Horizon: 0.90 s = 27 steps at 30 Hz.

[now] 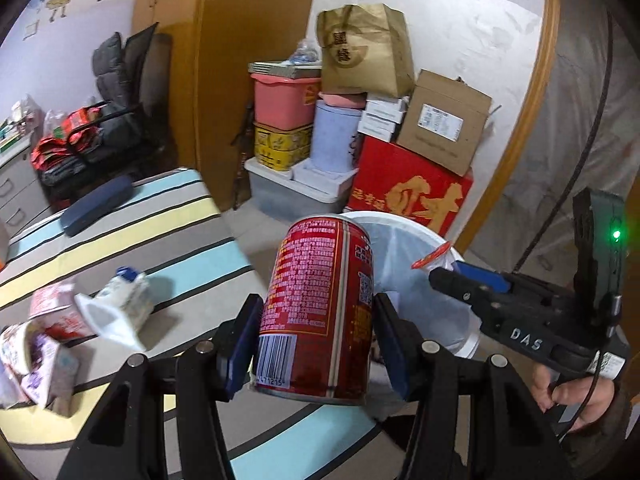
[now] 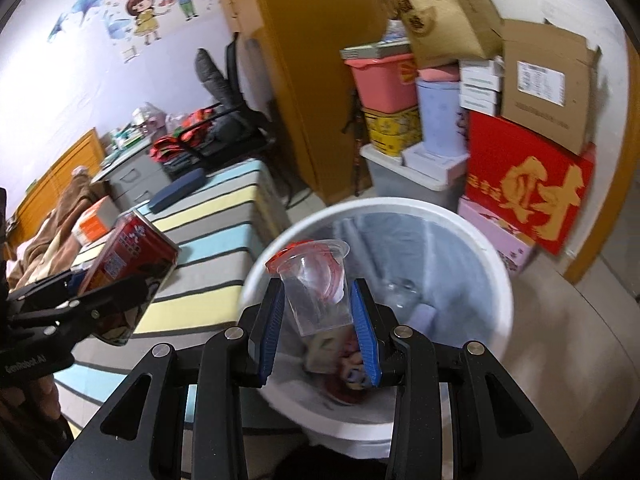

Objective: Collect trash
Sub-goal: 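Carry red can and plastic cup over the wastebasket and open both tools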

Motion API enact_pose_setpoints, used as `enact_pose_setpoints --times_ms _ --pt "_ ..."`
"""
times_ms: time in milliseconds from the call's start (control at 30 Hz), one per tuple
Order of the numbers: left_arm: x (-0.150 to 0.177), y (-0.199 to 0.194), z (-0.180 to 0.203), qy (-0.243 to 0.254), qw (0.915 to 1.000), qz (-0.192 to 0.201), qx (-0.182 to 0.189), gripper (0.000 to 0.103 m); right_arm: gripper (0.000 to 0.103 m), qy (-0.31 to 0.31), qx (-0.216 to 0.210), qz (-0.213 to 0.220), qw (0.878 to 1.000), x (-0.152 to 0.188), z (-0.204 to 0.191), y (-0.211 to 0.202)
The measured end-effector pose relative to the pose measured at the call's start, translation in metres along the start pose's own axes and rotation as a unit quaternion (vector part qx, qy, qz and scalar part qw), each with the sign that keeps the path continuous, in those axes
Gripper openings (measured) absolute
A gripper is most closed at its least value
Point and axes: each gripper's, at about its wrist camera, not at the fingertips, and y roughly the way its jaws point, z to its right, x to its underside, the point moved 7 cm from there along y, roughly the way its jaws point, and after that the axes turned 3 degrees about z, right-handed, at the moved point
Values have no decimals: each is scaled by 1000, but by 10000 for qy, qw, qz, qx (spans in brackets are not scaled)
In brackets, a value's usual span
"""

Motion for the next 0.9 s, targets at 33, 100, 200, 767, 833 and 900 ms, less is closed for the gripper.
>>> enact_pose_setpoints --times_ms 33,100,200,767,833,900 --pt "-1 5 3 1 10000 -30 35 58 36 36 66 -27 10000 1 5 2" --pt "-3 14 10 -18 9999 -79 106 58 36 87 119 -86 9999 4 13 3" --pt "-4 30 20 -9 9996 -189 187 58 36 152 286 -191 9993 10 26 7" --pt "6 77 51 33 9969 -587 529 61 36 343 751 -618 9947 20 67 21" --pt "6 75 49 12 9969 -572 535 62 38 312 781 -603 9946 21 66 20" --pt "6 73 48 -6 9971 -565 505 62 49 316 735 -594 9950 20 65 19"
